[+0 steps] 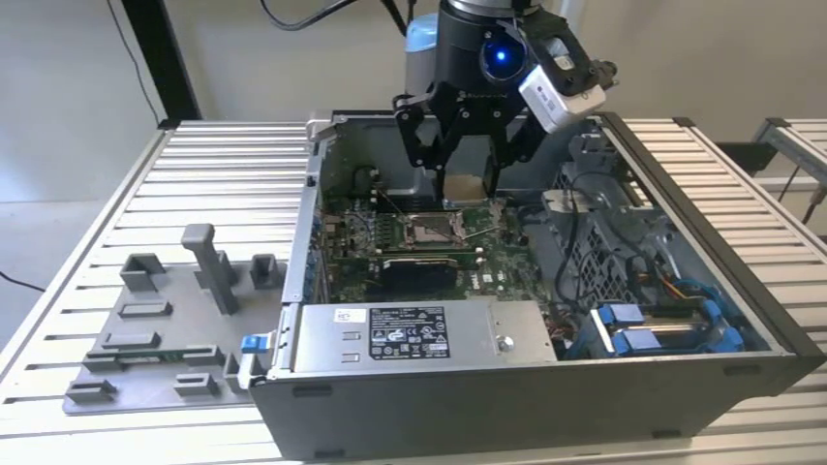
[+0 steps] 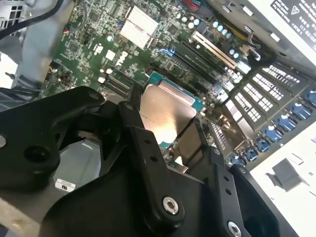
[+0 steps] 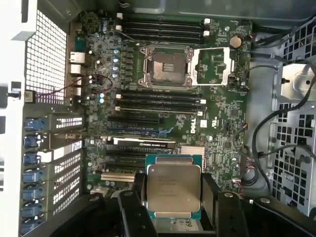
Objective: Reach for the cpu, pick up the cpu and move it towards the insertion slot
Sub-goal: 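Pick up the cpu and move it towards the insertion slot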
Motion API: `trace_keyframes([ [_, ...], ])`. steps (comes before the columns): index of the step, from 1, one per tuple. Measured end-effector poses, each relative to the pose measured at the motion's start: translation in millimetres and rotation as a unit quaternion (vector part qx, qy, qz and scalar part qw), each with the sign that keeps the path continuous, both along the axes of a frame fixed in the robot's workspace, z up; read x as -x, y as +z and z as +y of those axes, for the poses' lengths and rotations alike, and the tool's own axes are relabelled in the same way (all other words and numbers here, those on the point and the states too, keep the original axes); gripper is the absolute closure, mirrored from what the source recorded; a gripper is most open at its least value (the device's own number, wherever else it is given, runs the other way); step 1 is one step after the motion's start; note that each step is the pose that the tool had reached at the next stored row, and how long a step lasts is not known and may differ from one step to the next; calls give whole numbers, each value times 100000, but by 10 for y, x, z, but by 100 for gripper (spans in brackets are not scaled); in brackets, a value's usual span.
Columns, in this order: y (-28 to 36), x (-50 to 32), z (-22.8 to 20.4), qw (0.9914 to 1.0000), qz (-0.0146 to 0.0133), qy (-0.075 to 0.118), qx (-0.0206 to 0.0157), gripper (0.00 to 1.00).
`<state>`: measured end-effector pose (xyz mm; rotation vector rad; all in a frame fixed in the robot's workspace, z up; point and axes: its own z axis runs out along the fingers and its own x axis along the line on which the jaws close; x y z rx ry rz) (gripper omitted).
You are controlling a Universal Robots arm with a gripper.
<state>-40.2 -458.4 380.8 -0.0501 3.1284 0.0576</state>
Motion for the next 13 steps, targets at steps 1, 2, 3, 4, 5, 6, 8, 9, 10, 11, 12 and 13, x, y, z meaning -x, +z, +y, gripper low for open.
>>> trace_keyframes([
  [1, 0, -1, 3, 100000, 0, -18, -1, 100],
  [2, 0, -1, 9, 100000, 3, -38, 4, 100],
  [3, -1, 0, 20, 100000, 0, -61, 2, 100],
  [4, -2, 0, 35, 100000, -1, -78, 2, 100],
  [5, -3, 0, 54, 100000, 0, -94, 2, 100],
  [6, -3, 0, 74, 100000, 2, -127, 3, 100],
  [8, -7, 0, 115, 100000, 0, -192, 0, 100],
  [9, -9, 0, 136, 100000, 1, -230, 1, 100],
  [10, -11, 0, 155, 100000, 1, -271, 3, 100],
  [11, -13, 0, 172, 99999, 1, -328, 0, 100],
  [12, -16, 0, 188, 99999, 1, -417, -2, 100],
  [13, -19, 0, 199, 99999, 1, -532, -3, 100],
])
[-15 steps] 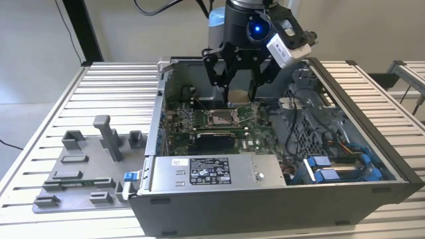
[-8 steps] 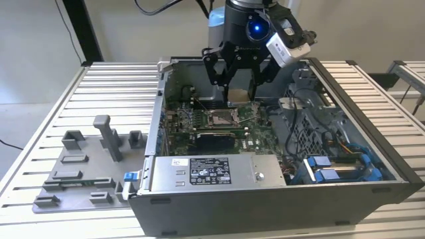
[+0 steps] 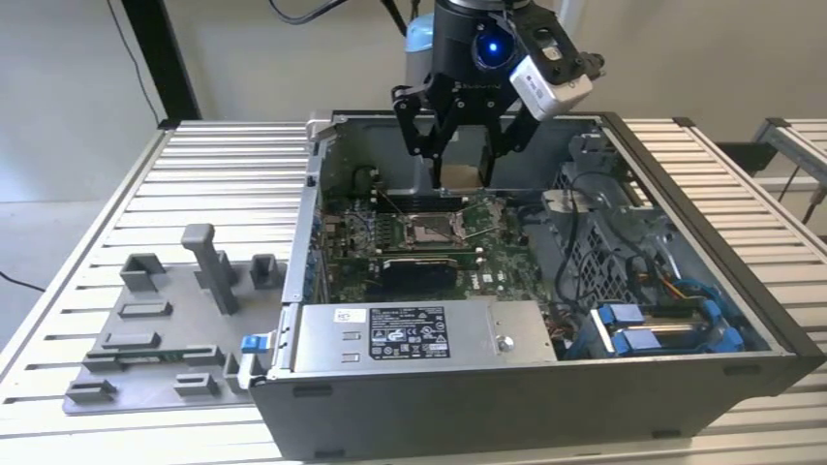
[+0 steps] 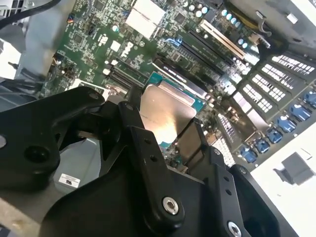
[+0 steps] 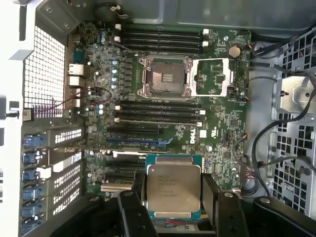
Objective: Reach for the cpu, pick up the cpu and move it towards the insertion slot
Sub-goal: 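Pick up the cpu and move it towards the insertion slot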
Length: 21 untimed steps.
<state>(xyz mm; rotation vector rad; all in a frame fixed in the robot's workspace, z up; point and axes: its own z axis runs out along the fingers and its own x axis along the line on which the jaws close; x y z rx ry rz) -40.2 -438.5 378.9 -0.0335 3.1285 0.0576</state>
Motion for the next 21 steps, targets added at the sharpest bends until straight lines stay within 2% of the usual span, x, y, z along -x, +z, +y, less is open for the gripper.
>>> trace_keyframes([
  [6, -21, 0, 32, 99987, 1, -1614, 5, 100],
  [9, -31, 0, 63, 99978, 0, -2081, 1, 100],
  [21, -53, 1, 350, 99972, 1, -2373, 7, 100],
])
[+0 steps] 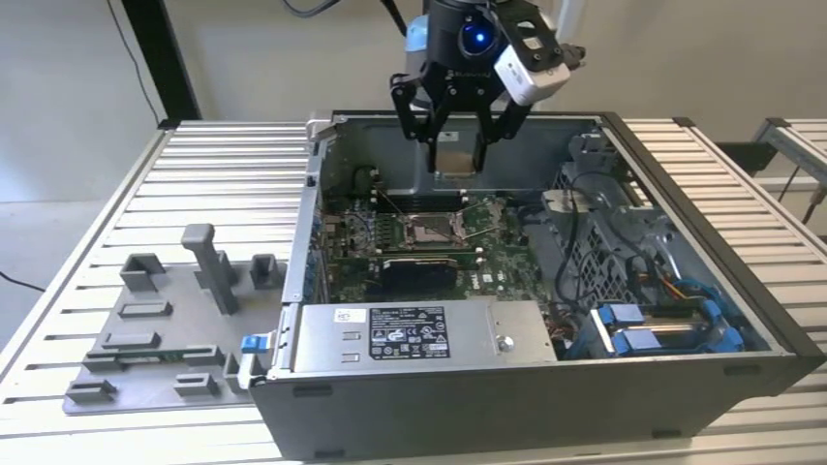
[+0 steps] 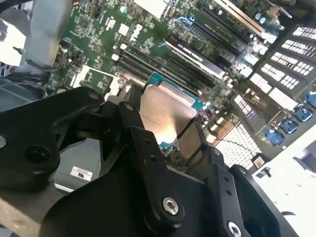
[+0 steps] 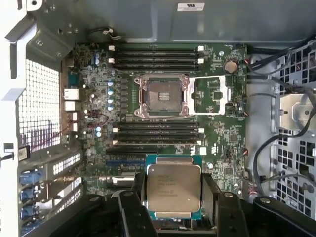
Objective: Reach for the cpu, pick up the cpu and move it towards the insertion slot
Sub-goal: 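Pick up the cpu and move it towards the insertion slot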
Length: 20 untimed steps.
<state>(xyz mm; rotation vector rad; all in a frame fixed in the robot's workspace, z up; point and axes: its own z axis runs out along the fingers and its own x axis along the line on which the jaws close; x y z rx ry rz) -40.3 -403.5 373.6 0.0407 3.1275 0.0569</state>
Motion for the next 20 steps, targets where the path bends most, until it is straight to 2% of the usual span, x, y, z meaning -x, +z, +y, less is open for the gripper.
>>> trace_keyframes([
  [10, -33, 20, 257, 100000, 1, -54, 0, 100],
  [15, -52, 32, 403, 100000, -2, -60, -3, 100],
  [20, -73, 33, 569, 100000, 1, -57, 1, 100],
])
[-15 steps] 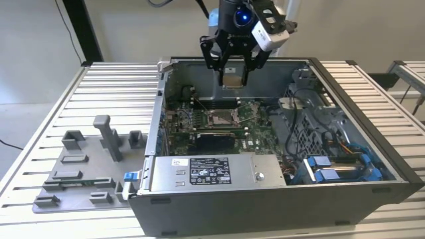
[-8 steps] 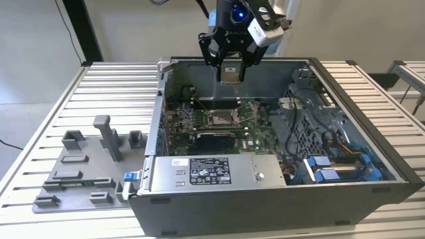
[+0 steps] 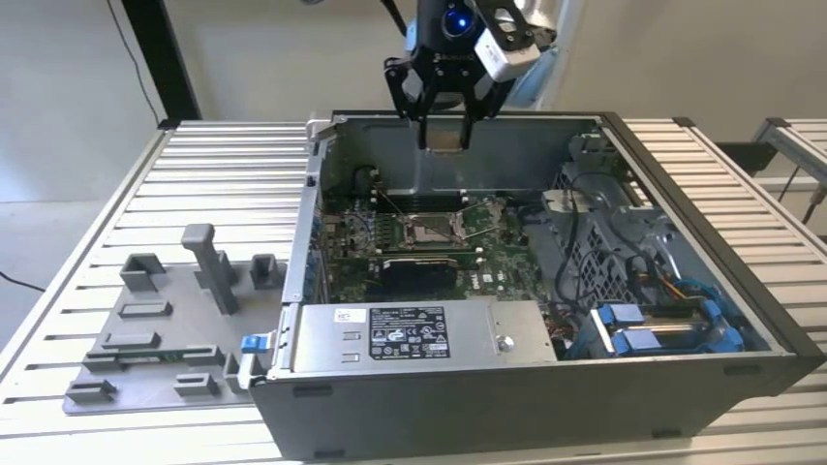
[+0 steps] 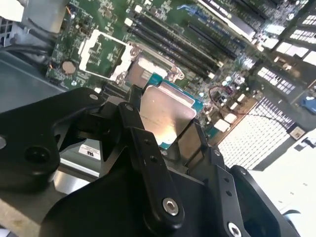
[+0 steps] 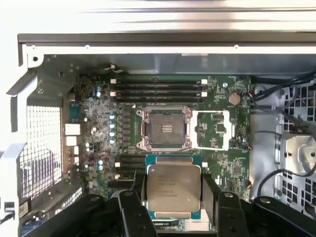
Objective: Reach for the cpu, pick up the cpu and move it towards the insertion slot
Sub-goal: 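Pick up the cpu and move it towards the insertion slot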
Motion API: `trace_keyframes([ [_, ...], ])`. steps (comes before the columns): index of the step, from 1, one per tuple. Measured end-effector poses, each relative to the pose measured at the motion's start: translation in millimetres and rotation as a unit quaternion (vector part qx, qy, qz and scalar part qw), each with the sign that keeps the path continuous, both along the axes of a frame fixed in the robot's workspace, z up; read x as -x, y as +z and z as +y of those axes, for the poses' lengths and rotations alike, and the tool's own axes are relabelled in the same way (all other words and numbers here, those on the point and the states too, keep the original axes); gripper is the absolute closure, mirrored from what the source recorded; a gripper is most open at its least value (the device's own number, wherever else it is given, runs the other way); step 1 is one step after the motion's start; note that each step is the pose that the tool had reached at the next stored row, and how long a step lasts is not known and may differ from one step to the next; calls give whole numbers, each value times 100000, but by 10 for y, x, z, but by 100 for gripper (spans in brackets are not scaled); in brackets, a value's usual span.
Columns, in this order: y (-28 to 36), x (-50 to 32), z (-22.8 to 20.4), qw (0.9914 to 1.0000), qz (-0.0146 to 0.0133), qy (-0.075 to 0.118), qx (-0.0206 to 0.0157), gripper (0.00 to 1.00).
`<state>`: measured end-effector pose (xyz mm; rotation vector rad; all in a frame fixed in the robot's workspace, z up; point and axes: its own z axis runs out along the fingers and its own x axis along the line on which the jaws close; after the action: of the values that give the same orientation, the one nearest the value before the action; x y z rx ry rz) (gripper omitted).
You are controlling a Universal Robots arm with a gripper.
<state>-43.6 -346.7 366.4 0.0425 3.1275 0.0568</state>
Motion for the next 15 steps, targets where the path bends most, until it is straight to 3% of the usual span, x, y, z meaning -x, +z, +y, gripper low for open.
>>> trace_keyframes([
  [4, -16, 0, 134, 100000, -2, -3, -4, 100],
  [9, -29, 0, 264, 100000, -6, -3, -6, 100],
  [15, -36, 0, 283, 100000, -1, 3, -3, 100],
])
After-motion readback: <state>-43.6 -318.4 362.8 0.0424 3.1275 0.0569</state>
